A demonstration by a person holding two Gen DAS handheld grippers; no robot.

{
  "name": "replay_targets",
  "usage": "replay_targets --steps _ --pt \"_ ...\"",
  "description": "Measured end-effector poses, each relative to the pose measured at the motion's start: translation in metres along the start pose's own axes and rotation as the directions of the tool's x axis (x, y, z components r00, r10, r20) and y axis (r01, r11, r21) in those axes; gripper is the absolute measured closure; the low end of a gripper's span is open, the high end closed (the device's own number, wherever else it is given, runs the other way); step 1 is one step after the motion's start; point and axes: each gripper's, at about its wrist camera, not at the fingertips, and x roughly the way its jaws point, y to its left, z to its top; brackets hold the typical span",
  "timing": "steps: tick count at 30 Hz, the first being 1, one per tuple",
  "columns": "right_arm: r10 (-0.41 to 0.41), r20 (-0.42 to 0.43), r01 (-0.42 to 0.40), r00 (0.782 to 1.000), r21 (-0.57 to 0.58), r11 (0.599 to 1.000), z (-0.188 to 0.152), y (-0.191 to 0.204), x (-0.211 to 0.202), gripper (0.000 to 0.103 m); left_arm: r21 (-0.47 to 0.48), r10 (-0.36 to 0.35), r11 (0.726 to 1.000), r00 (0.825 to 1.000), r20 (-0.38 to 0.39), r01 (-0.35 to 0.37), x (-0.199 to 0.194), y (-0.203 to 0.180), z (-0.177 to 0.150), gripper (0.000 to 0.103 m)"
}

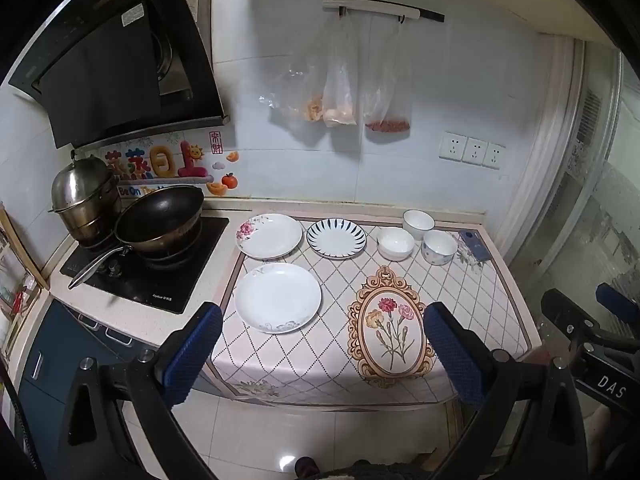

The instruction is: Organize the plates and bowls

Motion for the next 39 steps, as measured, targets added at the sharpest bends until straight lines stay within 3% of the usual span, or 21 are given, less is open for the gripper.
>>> replay_targets --steps 39 --pt "-0.002 -0.006 0.002 1.000 0.008 1.000 -0.002 0.006 0.003 0.000 -0.004 -0.019 1.000 1.000 -0.014 0.019 0.009 0.010 0.011 0.000"
